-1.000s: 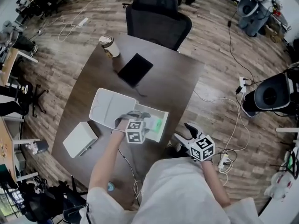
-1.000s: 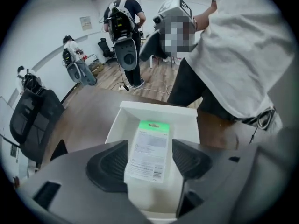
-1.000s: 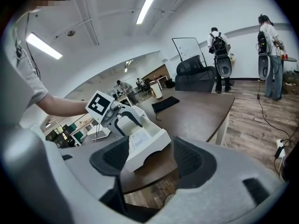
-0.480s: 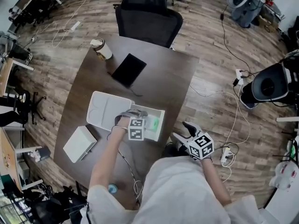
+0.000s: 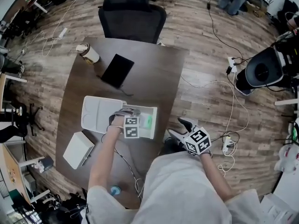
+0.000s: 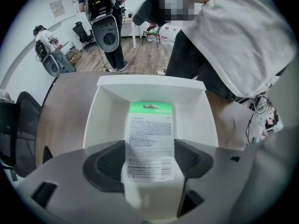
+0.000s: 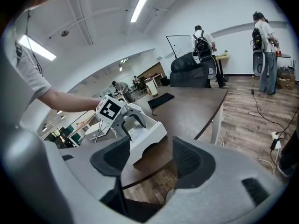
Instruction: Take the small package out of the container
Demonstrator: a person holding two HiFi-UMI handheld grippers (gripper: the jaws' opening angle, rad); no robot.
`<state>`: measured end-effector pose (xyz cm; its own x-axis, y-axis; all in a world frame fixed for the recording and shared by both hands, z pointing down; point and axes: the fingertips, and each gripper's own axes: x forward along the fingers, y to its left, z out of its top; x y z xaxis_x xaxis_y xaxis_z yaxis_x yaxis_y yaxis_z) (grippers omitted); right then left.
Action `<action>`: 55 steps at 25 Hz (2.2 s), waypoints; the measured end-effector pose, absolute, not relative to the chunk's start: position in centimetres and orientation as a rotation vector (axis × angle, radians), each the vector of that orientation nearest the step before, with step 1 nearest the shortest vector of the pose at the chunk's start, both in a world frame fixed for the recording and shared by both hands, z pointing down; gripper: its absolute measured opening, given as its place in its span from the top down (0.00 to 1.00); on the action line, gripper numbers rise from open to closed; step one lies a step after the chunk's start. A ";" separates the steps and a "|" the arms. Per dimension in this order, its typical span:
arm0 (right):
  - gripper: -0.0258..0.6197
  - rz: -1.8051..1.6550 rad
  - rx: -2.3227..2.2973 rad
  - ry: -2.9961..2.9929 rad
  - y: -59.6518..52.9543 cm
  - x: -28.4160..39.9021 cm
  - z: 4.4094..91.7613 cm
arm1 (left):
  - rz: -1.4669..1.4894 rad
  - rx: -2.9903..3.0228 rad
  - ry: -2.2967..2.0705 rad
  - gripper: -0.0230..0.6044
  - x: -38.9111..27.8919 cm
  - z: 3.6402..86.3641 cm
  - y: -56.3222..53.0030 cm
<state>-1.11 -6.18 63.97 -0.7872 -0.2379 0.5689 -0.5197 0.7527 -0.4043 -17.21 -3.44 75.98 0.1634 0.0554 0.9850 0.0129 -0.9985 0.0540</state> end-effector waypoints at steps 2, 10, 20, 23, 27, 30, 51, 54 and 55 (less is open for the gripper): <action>0.52 0.775 0.574 -2.453 -6.1 -1.0 64.1 | 2.008 2.367 0.080 0.48 -17.3 75.9 -3.4; 0.53 0.798 0.574 -2.431 -5.6 -0.8 65.0 | 2.048 2.374 0.106 0.48 -17.3 76.0 -3.8; 0.55 0.804 0.594 -2.410 -5.3 0.1 65.3 | 1.961 2.379 0.042 0.48 -17.2 75.8 -4.0; 0.55 0.816 0.598 -2.390 -4.5 0.8 65.9 | 1.954 2.384 0.005 0.48 -17.1 75.9 -4.1; 0.55 0.814 0.596 -2.383 -4.1 1.0 66.0 | 1.952 2.415 -0.010 0.48 -16.8 75.8 -3.9; 0.55 0.807 0.586 -2.388 -4.0 0.8 65.9 | 1.964 2.438 -0.021 0.48 -16.6 75.6 -3.7; 0.55 0.746 0.472 -2.421 -3.7 -0.6 64.8 | 1.899 2.386 -0.433 0.48 -17.2 73.6 -4.8; 0.55 0.747 0.421 -2.420 -3.5 -0.8 64.7 | 1.878 2.363 -0.492 0.48 -17.3 73.1 -4.9; 0.55 0.744 0.399 -2.419 -3.5 -0.9 64.7 | 1.866 2.353 -0.519 0.48 -17.4 72.9 -5.0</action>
